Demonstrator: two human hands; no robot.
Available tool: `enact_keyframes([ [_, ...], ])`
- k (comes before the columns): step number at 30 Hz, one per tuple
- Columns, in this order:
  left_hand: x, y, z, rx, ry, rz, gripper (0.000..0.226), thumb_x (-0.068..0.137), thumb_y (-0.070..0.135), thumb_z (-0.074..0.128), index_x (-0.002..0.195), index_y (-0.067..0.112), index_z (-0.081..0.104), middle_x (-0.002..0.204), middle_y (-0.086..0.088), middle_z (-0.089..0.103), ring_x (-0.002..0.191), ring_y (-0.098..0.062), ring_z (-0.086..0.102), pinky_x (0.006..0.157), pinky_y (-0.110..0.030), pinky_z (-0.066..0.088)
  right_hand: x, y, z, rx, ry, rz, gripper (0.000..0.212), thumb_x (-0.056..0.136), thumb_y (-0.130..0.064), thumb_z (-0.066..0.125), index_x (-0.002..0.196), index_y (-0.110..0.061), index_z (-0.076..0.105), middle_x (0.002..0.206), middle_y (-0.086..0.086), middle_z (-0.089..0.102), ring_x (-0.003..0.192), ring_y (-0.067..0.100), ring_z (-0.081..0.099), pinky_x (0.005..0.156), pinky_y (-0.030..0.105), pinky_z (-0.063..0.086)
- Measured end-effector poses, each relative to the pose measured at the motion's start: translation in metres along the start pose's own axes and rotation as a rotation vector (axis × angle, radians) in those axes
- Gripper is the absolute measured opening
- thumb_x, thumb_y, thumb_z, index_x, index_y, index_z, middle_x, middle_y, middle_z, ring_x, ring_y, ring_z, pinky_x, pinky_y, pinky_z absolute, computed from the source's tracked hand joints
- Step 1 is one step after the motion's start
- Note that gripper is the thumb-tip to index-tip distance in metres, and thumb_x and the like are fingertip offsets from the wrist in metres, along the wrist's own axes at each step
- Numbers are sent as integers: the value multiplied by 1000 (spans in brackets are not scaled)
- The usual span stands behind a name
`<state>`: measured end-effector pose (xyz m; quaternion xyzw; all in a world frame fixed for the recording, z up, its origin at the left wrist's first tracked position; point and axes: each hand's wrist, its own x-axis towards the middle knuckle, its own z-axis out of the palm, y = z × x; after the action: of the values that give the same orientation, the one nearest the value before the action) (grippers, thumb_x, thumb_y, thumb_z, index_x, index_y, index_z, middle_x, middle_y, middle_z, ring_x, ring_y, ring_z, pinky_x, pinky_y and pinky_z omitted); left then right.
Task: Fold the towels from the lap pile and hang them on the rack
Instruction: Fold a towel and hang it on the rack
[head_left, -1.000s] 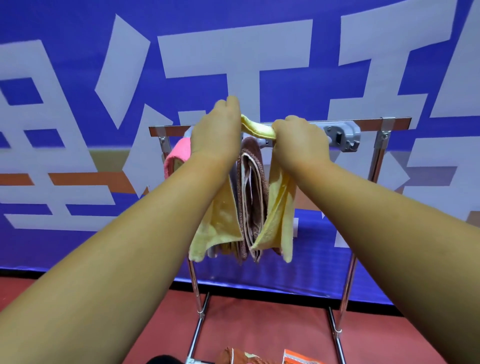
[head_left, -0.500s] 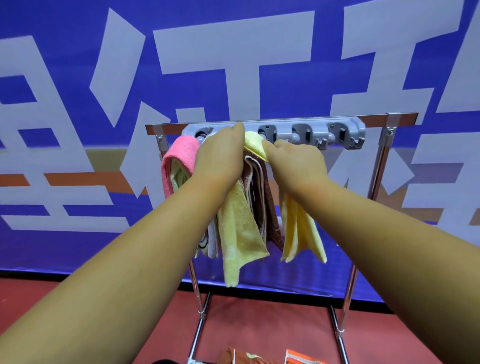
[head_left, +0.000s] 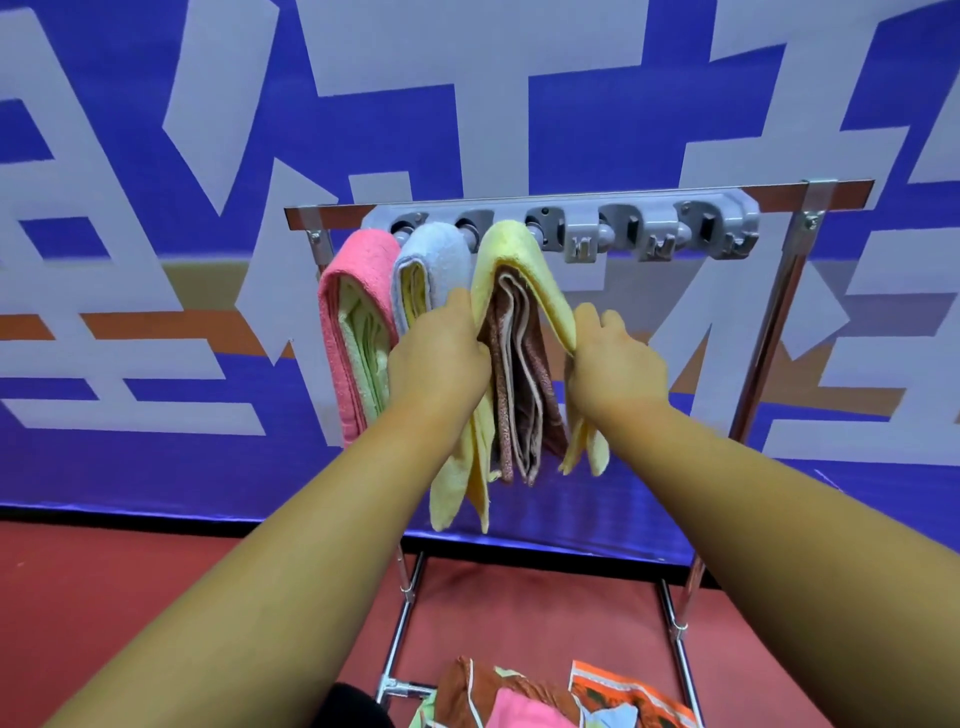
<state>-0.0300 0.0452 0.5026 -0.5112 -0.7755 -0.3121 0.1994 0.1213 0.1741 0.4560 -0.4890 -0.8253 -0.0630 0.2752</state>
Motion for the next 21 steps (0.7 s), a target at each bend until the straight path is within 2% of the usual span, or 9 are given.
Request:
enact_keyframes([
  [3, -4, -3, 3, -39, -7, 12, 7, 89, 13, 54, 94, 16, 56, 84, -4, 56, 86, -37, 61, 63, -38, 37, 2, 9, 6, -24, -1, 28, 37, 93, -9, 63, 117, -17, 37, 99, 8, 47, 56, 36, 54, 47, 41, 46],
  [4, -5, -3, 5, -43, -9, 21, 2, 89, 15, 55, 89, 17, 56, 87, -5, 56, 88, -38, 62, 63, -38, 37, 2, 10, 8, -32, -10, 26, 33, 95, -10, 62, 116, -17, 38, 98, 8, 49, 59, 36, 56, 49, 42, 47],
  [7, -10, -2, 10, -26, -15, 28, 11, 92, 20, 55, 84, 20, 48, 92, -3, 46, 90, -38, 60, 63, -38, 38, 0, 5, 8, 28, -78, 6, 18, 96, -20, 59, 103, -18, 43, 96, 7, 55, 72, 36, 56, 59, 42, 47],
  [9, -13, -2, 13, -32, -21, 9, 9, 91, 18, 55, 86, 21, 47, 90, -1, 48, 92, -37, 62, 64, -38, 38, -3, -7, 11, 126, -157, -21, 17, 87, -28, 56, 100, -20, 50, 96, 6, 55, 81, 35, 55, 67, 43, 51],
  [11, -15, -2, 16, -73, -33, -23, 8, 88, 15, 55, 91, 21, 53, 88, -5, 57, 93, -39, 64, 66, -37, 40, -8, -20, 17, 256, -279, -52, 29, 75, -36, 46, 97, -21, 55, 94, 5, 55, 88, 35, 56, 76, 44, 55],
  [13, -19, -3, 18, -126, -56, -59, 17, 86, 13, 56, 102, 18, 59, 93, -11, 67, 94, -40, 65, 69, -38, 46, -14, -29, 27, 459, -379, -89, 36, 62, -42, 42, 86, -19, 57, 85, 6, 63, 86, 33, 66, 76, 42, 59],
  [16, -25, -8, 22, -222, -97, -119, 24, 87, 13, 55, 108, 18, 63, 95, -12, 71, 92, -38, 66, 76, -42, 57, -22, -40, 33, 706, -437, -81, 28, 61, -38, 55, 78, -17, 61, 72, 2, 68, 69, 17, 67, 68, 41, 61],
  [19, -27, -12, 24, -261, -127, -151, 12, 87, 15, 54, 96, 20, 61, 89, -11, 70, 91, -37, 66, 75, -39, 55, -30, -51, 24, 748, -378, -53, 20, 72, -35, 67, 86, -22, 66, 82, 0, 70, 79, 19, 70, 74, 40, 60],
  [21, -26, -15, 24, -244, -143, -160, 9, 88, 16, 56, 93, 19, 62, 89, -10, 70, 92, -36, 66, 75, -38, 54, -32, -52, 21, 691, -368, 9, 23, 82, -33, 64, 103, -23, 66, 96, 2, 73, 90, 25, 68, 79, 37, 57],
])
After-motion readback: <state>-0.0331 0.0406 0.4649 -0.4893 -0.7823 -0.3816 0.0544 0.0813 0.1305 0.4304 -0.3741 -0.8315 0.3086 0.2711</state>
